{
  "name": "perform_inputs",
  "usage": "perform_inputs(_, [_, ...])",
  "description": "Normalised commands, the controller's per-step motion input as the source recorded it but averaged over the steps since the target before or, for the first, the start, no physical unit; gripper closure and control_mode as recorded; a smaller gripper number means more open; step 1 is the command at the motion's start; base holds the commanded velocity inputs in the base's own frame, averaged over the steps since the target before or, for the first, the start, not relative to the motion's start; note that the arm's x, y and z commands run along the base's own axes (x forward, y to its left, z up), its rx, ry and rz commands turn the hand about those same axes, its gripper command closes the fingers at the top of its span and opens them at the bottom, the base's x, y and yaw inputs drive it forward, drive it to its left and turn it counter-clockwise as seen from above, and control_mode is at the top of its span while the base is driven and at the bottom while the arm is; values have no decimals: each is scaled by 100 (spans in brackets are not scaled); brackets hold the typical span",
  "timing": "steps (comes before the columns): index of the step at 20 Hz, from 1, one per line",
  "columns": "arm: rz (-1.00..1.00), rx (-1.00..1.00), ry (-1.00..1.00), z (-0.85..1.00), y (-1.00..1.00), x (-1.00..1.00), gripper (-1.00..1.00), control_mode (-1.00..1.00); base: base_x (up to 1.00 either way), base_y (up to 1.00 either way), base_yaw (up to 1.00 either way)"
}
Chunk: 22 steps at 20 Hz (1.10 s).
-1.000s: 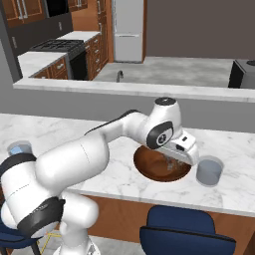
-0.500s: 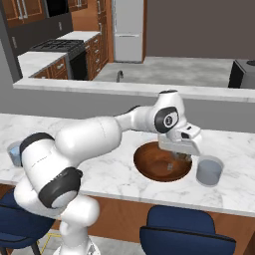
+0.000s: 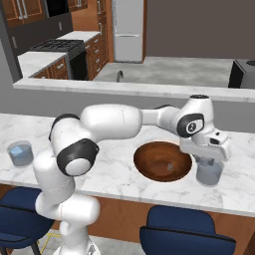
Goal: There are four ice cubes in the ice bowl. Place two ice cubes in each glass of water.
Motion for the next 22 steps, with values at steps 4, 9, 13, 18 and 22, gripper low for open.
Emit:
perform_inputs(4, [3, 15, -11, -18, -33, 52, 100, -100, 0, 0, 0])
perform_inputs(9, [3, 11, -12, -18, -12, 58, 100, -100, 0, 0, 0])
perform_inputs(13, [2, 6, -8, -19, -12, 42, 100, -100, 0, 0, 0])
perform_inputs(18, [2, 1, -2, -32, -4, 40, 100, -100, 0, 0, 0])
perform_inputs(22, [1, 0, 0, -47, 0, 36, 100, -100, 0, 0, 0])
